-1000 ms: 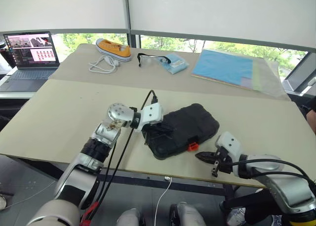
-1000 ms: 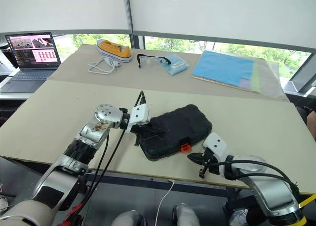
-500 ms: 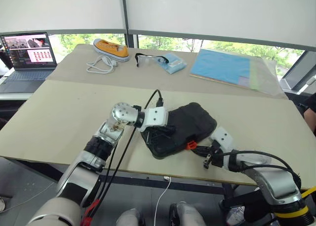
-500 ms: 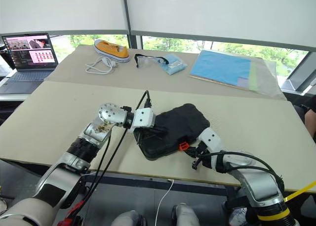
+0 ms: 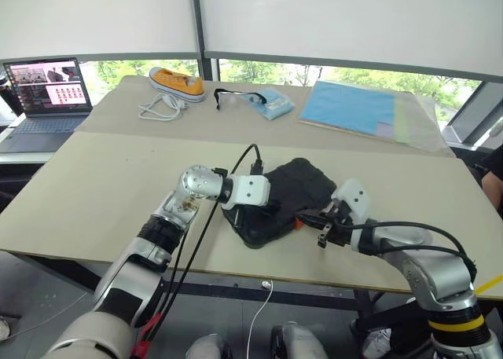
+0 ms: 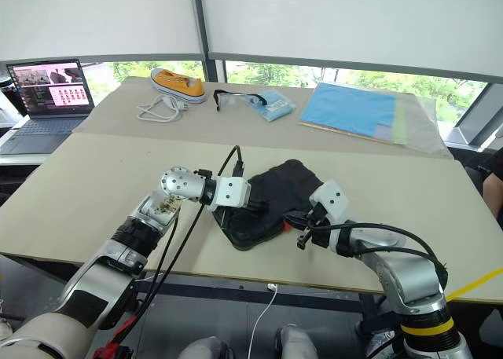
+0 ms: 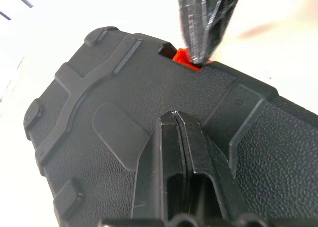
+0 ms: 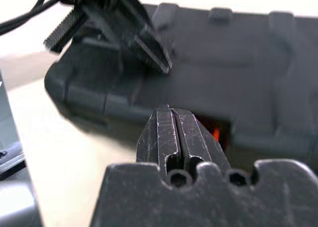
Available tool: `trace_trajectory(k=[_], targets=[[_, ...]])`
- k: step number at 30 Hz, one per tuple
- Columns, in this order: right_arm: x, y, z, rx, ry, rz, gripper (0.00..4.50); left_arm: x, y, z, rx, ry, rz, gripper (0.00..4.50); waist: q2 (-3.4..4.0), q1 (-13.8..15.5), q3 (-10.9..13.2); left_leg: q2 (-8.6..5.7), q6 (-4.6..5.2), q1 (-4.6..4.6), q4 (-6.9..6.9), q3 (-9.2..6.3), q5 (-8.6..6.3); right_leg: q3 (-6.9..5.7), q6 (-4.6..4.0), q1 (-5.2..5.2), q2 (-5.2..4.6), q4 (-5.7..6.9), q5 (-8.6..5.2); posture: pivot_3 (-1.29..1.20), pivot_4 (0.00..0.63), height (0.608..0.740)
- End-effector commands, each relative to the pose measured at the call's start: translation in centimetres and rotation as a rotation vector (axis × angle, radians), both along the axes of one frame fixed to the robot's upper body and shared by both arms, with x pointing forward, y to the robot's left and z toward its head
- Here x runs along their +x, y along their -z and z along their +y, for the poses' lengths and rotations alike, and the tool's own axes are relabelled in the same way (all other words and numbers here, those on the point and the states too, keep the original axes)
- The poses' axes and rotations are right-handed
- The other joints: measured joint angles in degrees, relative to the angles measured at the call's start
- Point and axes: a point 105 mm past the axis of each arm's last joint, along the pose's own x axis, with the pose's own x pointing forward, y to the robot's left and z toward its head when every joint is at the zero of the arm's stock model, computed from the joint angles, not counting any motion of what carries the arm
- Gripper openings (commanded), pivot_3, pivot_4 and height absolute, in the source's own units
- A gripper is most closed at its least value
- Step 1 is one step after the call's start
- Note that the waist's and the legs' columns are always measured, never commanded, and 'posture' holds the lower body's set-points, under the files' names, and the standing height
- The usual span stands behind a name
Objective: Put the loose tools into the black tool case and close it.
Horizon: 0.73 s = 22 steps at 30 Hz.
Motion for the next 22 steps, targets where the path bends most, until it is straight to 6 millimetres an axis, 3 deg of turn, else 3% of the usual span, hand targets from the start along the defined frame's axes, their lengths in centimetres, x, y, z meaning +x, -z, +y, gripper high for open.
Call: trace_trajectory(k=[1,4,8,14,15,17,22], targets=[[-0.7,-1.3,-0.9,-0.022,-0.007,-0.049,0.00,0.4,2.7,2.3,0.045,-0.111,0.167,0.31,0.03,0.05,-0.03,-0.01,0.00,-0.01,0.00,0.02,0.00,0.03,-0.01,-0.01,0.00,-0.02,0.00,0.00,0.150,0.718],[-2.1,-2.5,-2.4,-0.028,-0.044,-0.037,0.69,1.0,0.6,4.8,-0.076,-0.221,0.307,0.96,0.02,-0.26,-0.03,-0.01,0.01,-0.13,0.00,0.02,0.00,0.03,-0.01,-0.11,0.01,-0.05,0.00,0.00,0.150,0.718],[-3.3,-4.5,-5.1,-0.071,-0.103,-0.032,1.99,0.6,-2.3,9.3,-0.185,-0.331,0.391,2.32,0.00,-1.28,0.00,0.05,-0.07,-0.10,-0.10,0.02,0.04,0.15,-0.04,-0.18,0.07,-0.05,-0.04,0.00,0.150,0.718],[-4.7,-7.1,-9.4,-0.141,-0.184,0.038,4.05,-3.8,-7.8,17.7,-0.306,-0.499,0.506,4.34,-0.26,-0.93,0.31,0.12,-0.27,-0.16,-0.33,0.03,0.16,0.11,-0.16,-0.41,0.06,-0.06,-0.12,0.00,0.150,0.718],[-4.8,-7.6,-9.9,-0.137,-0.191,0.044,4.42,-4.5,-8.0,19.1,-0.287,-0.535,0.481,4.50,-0.26,-0.76,0.34,0.11,-0.29,-0.28,-0.35,0.04,0.17,0.09,-0.17,-0.51,0.06,-0.07,-0.12,0.00,0.150,0.718],[-4.6,-8.3,-10.5,-0.128,-0.193,0.044,4.47,-5.1,-8.0,21.0,-0.253,-0.605,0.440,4.50,-0.23,-0.60,0.35,0.09,-0.31,-0.29,-0.42,0.03,0.18,0.08,-0.18,-0.54,0.03,-0.07,-0.14,0.00,0.150,0.718],[-4.4,-8.4,-10.2,-0.117,-0.243,0.044,4.47,-5.8,-7.9,22.0,-0.268,-0.649,0.416,4.50,-0.17,0.74,0.41,-0.04,-0.31,-0.28,-0.53,0.13,0.17,0.04,-0.12,-0.51,-0.05,-0.16,-0.19,0.00,0.150,0.718]])
